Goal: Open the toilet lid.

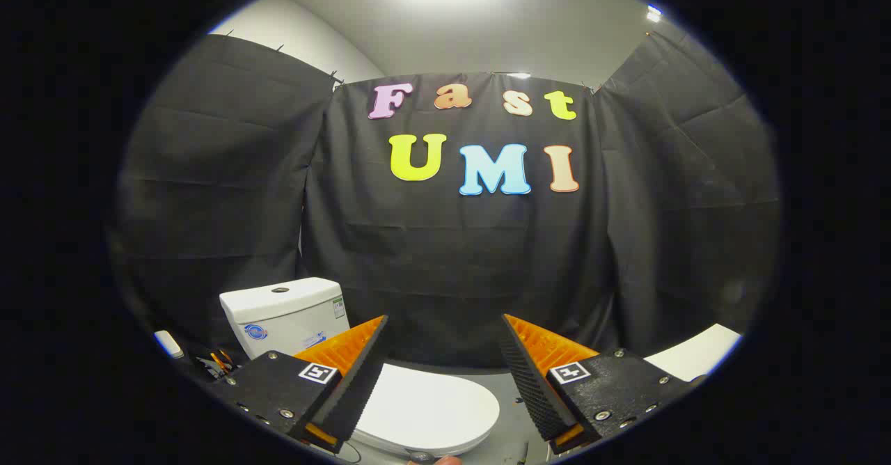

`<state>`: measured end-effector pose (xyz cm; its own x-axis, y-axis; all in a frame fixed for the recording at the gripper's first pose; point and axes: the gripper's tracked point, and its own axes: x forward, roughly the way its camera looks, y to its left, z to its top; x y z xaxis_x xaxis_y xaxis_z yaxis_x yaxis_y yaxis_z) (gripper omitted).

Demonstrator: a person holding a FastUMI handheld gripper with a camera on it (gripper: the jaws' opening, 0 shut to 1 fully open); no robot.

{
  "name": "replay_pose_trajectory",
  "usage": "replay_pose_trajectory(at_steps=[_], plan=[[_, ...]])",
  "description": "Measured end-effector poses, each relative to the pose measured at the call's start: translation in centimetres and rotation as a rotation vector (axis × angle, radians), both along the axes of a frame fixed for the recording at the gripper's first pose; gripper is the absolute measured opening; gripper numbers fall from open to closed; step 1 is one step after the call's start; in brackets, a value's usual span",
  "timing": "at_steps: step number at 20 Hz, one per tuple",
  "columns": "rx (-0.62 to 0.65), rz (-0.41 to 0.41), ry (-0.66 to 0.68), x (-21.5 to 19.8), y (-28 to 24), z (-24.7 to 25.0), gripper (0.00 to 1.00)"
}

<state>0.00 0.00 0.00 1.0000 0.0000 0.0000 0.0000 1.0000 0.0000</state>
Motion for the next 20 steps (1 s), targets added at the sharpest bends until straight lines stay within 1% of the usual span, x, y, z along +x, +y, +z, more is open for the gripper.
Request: replay_pose_trajectory(at_steps=[3,6,12,16,20], plan=[[-0.013,-0.009,0.022,0.2,0.2,-0.9,0.95],[-0.017,-0.020,0.002,0.3,0.6,-0.2,0.95],[-0.030,-0.086,-0.050,-0.1,0.3,0.7,0.95],[0.011,-0.086,-0.074,-0.1,1.0,1.2,0.95],[0.010,-0.095,-0.054,0.3,1.6,0.3,0.95]])
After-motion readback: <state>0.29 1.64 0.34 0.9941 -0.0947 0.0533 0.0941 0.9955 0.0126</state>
